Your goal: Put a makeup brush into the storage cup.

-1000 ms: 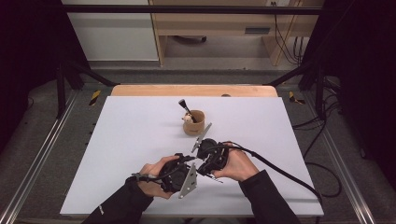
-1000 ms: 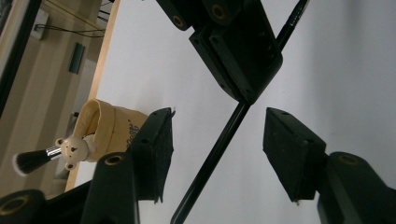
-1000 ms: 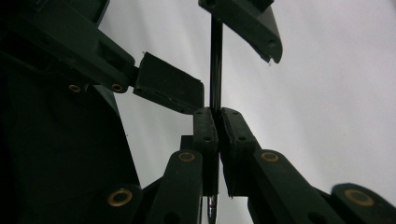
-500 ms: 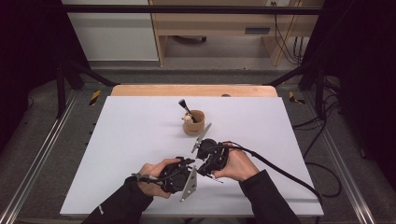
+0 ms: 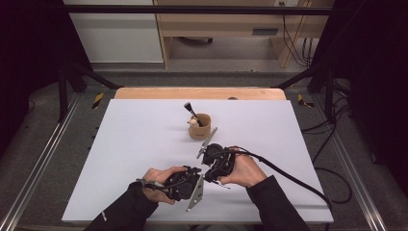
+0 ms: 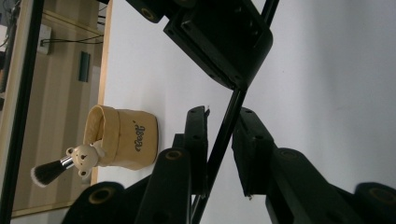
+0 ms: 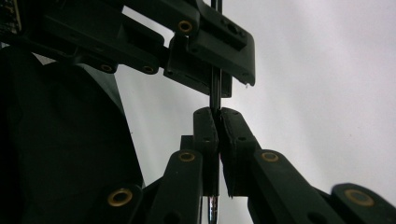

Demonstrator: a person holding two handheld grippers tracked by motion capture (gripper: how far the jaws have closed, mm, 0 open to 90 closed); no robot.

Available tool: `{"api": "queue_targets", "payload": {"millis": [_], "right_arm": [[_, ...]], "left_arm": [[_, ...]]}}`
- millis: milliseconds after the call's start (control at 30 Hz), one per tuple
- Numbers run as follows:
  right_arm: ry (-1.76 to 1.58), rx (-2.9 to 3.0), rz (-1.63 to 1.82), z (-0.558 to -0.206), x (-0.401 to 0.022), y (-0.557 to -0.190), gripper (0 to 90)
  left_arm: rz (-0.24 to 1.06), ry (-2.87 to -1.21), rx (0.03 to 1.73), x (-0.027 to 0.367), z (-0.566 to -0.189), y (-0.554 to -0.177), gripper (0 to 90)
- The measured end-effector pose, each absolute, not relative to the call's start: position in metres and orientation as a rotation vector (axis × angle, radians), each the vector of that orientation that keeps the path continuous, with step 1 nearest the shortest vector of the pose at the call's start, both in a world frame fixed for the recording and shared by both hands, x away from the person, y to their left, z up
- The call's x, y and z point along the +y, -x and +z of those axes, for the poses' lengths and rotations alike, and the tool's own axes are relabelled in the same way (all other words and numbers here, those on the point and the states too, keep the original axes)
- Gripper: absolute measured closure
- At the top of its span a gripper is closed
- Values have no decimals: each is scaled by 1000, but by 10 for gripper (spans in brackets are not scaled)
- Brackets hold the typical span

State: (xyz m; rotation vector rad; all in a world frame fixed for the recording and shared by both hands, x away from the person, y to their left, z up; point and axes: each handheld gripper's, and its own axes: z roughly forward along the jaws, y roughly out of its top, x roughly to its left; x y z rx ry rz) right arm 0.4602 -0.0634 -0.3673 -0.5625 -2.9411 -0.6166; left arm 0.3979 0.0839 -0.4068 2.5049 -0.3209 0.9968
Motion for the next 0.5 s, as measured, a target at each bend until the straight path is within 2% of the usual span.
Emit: {"api": "queue_targets", "payload": {"millis": [500], "right_arm": [[546, -2934, -616, -367, -63, -459, 855]], "left_arm": [[961, -2550, -381, 83, -409, -396, 834]]}}
